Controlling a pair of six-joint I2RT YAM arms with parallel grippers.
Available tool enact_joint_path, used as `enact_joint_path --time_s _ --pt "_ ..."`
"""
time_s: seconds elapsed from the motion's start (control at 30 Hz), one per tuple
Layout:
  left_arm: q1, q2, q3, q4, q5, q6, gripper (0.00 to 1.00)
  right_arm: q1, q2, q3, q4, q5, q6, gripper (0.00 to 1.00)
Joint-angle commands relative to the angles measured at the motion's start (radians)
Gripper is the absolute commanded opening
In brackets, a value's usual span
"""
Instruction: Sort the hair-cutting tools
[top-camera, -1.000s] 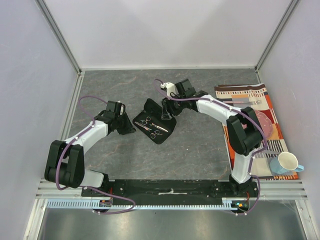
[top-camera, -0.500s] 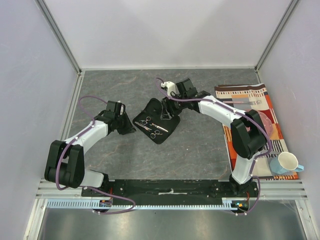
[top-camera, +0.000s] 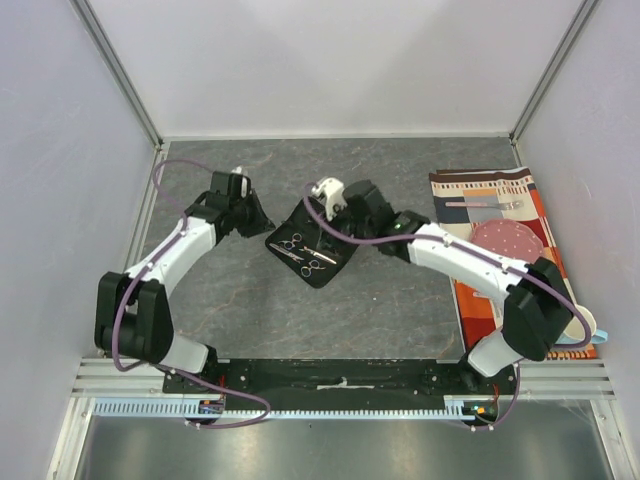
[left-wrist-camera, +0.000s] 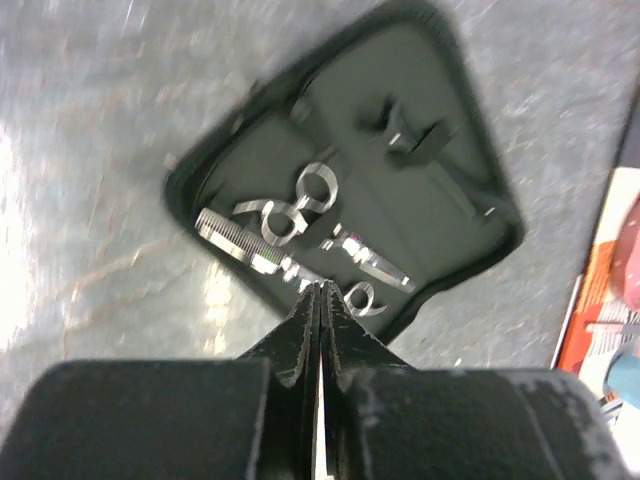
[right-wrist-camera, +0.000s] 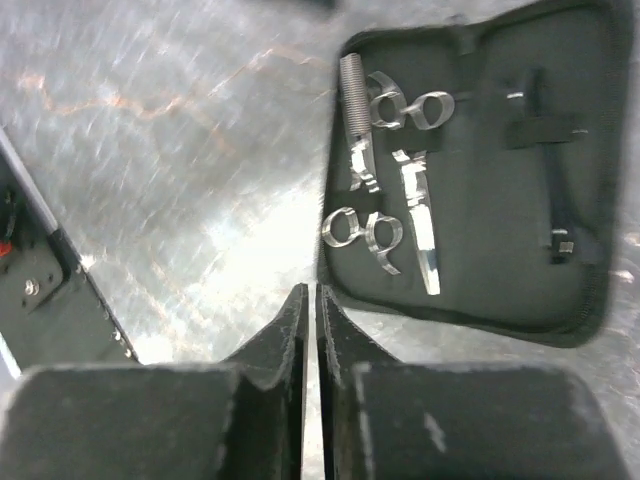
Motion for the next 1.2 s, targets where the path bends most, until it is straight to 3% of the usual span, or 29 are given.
enact_joint_path --time_s 0.0,0.13,0.37,0.63,0.87,1.17 --pt "-0.004 0.132 0.204 0.014 0.046 0.075 0.02 0.127 -0.026 -0.070 0.036 0.085 0.066 0.00" --pt "-0.004 0.248 0.310 0.089 0.110 0.096 0.02 0.201 -0.008 -0.116 0.103 0.131 0.104 0.00" --pt "-0.013 0.504 0.527 0.227 0.313 0.082 0.02 0.321 0.166 -0.073 0.149 0.257 0.135 0.00" --pt "-0.088 0.769 0.783 0.276 0.420 0.070 0.02 0.368 0.346 0.001 0.201 0.340 0.154 0.00" --pt "-0.125 0.956 1.016 0.137 0.347 0.087 0.02 0.368 0.360 -0.016 0.197 0.417 0.183 0.00" --pt "-0.134 0.960 0.906 0.037 0.149 0.151 0.02 0.296 0.351 -0.082 0.146 0.498 0.256 0.00"
